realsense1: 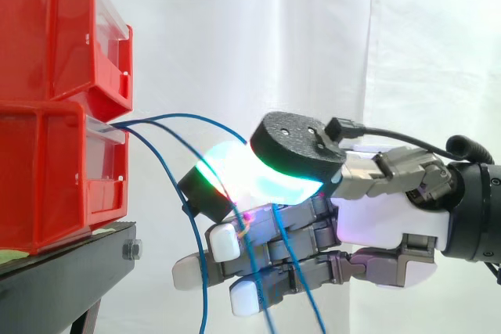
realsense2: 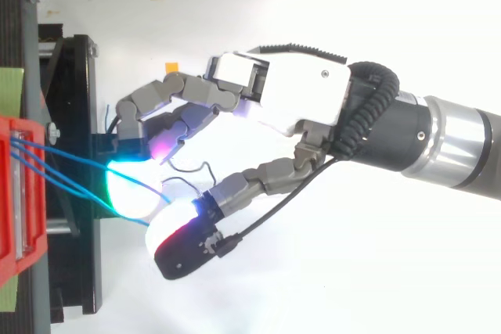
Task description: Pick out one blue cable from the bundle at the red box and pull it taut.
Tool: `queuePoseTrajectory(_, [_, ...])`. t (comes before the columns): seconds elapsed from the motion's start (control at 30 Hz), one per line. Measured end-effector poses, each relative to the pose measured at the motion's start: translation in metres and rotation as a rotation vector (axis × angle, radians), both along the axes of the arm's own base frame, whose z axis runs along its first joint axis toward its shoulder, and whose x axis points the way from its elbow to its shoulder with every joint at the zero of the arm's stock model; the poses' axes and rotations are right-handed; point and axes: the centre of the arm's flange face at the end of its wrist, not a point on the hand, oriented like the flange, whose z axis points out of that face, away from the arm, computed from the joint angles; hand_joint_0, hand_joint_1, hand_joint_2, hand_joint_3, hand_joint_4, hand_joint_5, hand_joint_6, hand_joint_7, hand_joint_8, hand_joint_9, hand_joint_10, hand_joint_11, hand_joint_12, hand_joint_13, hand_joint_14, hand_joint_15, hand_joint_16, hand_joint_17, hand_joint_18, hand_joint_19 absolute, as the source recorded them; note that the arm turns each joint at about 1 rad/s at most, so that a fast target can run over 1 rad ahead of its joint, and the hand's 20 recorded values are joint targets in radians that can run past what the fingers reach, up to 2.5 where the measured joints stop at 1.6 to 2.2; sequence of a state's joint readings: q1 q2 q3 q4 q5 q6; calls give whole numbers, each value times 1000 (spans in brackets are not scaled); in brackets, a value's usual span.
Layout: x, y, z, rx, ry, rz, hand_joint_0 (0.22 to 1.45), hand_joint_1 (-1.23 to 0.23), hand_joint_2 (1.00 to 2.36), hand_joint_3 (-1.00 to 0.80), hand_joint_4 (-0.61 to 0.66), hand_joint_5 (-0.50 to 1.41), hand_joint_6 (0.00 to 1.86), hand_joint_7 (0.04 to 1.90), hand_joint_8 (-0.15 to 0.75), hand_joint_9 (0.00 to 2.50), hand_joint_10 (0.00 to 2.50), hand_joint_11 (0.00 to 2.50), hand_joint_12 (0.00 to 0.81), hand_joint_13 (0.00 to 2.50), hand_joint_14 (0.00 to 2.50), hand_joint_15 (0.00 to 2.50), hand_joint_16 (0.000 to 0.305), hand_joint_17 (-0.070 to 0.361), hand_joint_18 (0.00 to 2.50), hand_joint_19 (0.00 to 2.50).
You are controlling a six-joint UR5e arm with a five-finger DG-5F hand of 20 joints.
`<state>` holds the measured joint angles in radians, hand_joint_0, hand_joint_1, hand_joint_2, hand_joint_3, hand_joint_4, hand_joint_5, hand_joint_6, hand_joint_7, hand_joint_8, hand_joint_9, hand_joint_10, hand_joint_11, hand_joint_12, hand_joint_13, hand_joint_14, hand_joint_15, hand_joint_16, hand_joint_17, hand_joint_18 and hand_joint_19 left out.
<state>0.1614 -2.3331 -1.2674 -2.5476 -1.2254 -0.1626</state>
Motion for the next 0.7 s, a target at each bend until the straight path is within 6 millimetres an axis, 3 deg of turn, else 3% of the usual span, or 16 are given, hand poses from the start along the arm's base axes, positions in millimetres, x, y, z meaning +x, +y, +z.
queuePoseTrajectory(0.17, [0,0,0,0,2,-1,580,-935,1000,-500,127,-200,887,1107,285,871,20,581,320,710,8,197,48,108,755,483])
queuePoseTrajectory(0.33, [0,-1,-1,1,4,-2,466,-745,1000,-500,166,-180,851,1055,313,906,20,560,352,730,10,191,54,122,790,496])
queuePoseTrajectory(0.57, [0,-1,-1,2,4,-2,433,-657,1000,-500,187,-160,778,1058,327,943,20,555,367,746,7,193,57,129,809,514])
queuePoseTrajectory(0.7, [0,-1,0,2,3,-1,456,-483,1000,-500,185,-147,746,1084,320,954,17,538,360,747,8,201,56,125,792,542])
